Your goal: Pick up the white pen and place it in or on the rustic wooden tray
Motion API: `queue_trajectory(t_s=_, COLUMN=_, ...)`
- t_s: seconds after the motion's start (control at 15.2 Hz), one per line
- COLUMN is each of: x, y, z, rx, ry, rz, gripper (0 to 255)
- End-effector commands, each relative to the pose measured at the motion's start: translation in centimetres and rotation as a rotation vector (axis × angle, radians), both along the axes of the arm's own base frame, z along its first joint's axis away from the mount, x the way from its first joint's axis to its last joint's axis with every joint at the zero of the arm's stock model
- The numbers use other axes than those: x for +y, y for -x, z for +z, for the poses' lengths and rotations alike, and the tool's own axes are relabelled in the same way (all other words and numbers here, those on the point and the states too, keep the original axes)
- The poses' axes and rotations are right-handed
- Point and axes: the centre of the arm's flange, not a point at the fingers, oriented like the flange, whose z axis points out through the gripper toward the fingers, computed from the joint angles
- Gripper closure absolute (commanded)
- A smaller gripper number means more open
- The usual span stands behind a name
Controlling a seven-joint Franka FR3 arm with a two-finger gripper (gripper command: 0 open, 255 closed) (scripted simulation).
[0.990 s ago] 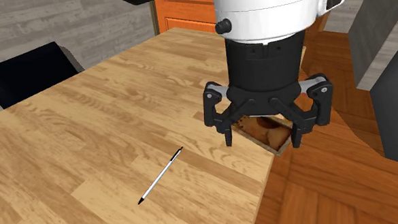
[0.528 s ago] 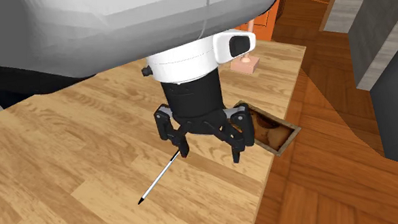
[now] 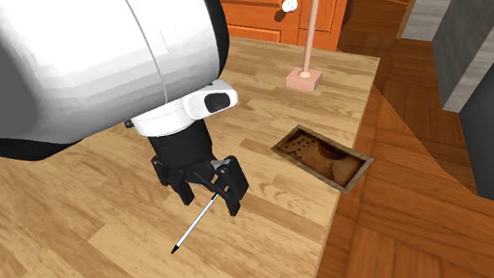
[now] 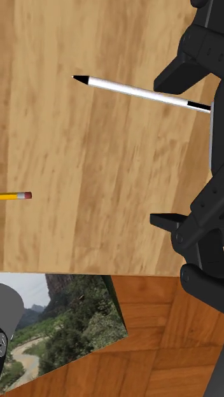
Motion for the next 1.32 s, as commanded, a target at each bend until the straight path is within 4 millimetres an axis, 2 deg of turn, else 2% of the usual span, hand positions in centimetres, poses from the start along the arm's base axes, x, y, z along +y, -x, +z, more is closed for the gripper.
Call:
queue_trajectory(t_s=0.0, x=2.2, y=-1.3, z=-1.3, rx=0.007, ry=0.006, rz=-0.034, gripper=0)
queue_trajectory(t_s=0.33, x=6.8, y=-3.6, z=-5.1, rx=0.024, ry=0.023, rz=-0.101, gripper=0)
queue_trajectory(t_s=0.86, x=5.9, y=-2.8, z=-8.9, rx=0.024, ry=0.023, rz=-0.101, gripper=0)
queue_trajectory(t_s=1.25, x=5.9, y=-2.8, z=-8.9, rx=0.024, ry=0.023, rz=-0.101, gripper=0)
